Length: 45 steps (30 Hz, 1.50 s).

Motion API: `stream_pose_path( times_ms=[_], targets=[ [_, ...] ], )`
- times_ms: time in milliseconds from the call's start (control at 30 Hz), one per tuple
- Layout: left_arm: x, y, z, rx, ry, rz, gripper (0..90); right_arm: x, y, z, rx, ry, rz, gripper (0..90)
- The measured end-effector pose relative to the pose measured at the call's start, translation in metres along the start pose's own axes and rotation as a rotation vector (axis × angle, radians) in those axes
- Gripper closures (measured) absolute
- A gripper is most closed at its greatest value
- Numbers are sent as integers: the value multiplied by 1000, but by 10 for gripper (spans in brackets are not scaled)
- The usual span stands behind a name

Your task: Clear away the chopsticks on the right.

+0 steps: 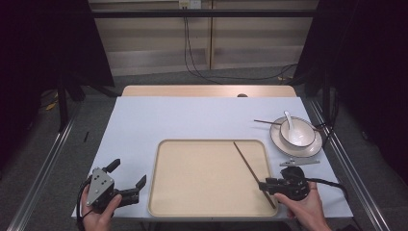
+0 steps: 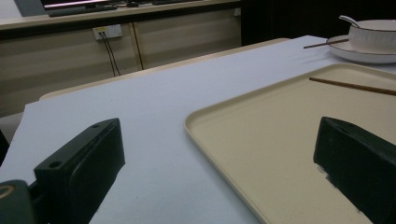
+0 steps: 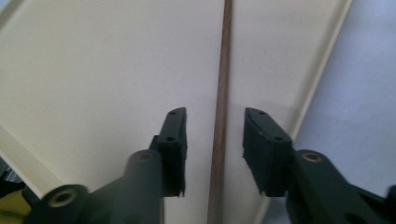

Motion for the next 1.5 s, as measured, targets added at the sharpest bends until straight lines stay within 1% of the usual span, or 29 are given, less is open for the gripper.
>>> stream_pose_path(
  times_ms=[33,133,233,267,300,333,367,400,467,500,567,633,667,700,800,833,900,933,1000,1033,1100,1167,1200,1267,1300,1333,1400,1433,1500],
  targets=[
    [0,0,0,-1,3,-1,19,0,0,0,0,0,0,542],
    [0,0,0,2,1,-2,19,-2,6,5,-36,52,18,420],
    [0,1,0,1,-4,-7,18,-2,16,12,-90,77,58,338],
    [0,1,0,-2,1,-7,16,-5,24,16,-113,94,66,270],
    [0,1,0,0,4,-4,16,-5,24,16,-113,94,66,270],
    [0,0,-1,1,5,-6,16,-8,27,17,-124,105,63,219],
    [1,0,-1,4,8,-4,16,-11,30,17,-119,126,78,135],
    [2,1,-1,8,-4,2,15,-15,34,18,-114,125,98,102],
    [2,1,-1,0,8,1,16,-31,49,26,-168,125,110,126],
    [3,1,-1,5,0,5,16,-38,54,29,-182,126,89,135],
    [2,0,-1,-1,14,-6,16,-44,60,33,-198,126,82,141],
    [3,0,-1,3,9,5,16,-55,69,38,-226,147,48,138],
    [3,0,-2,-1,14,-2,16,-70,78,43,-256,174,18,134],
    [4,0,-2,6,12,0,16,-70,78,43,-256,174,18,134],
    [4,1,-2,10,5,6,16,-89,87,47,-253,204,9,131],
    [3,0,-2,9,10,3,16,-98,91,51,-254,267,14,130],
    [3,0,-2,9,10,3,16,-103,93,53,-254,280,1,127],
    [3,0,-2,7,8,0,16,-108,96,56,-283,286,-7,127],
    [3,0,-2,6,9,-3,16,-117,102,65,-351,389,-13,110],
    [2,-1,-2,12,4,-6,16,-122,104,69,-349,400,-32,105],
    [1,-1,-1,5,9,-8,16,-131,106,75,-314,367,-12,105],
    [1,-2,-1,4,11,-8,16,-139,108,82,-289,432,5,89],
    [1,-1,-1,10,5,-6,16,-144,109,87,-292,441,9,90],
    [1,-1,-1,4,8,-8,16,-155,111,101,-326,404,5,102],
    [1,-1,-2,5,9,-11,16,-159,112,106,-326,405,2,109],
    [1,-2,-2,6,15,-4,16,-164,115,113,-331,433,2,126],
    [1,-2,-2,14,-2,-9,16,-172,115,123,-303,445,-20,193],
    [1,-2,-2,13,-1,-10,16,-178,113,128,-280,472,-23,218],
    [0,-2,-2,18,-12,-12,16,-186,110,136,-260,480,-44,255]
  ],
)
Point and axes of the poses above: each handheld gripper's, and its own axes: y roughly backward along the jaws, z roughly out of its top, x roughly to its left, the point moved 7 cm from there along -y, roughly forward along the jaws, and after that the axes turned 7 degrees about -y, right-handed, at the moved point
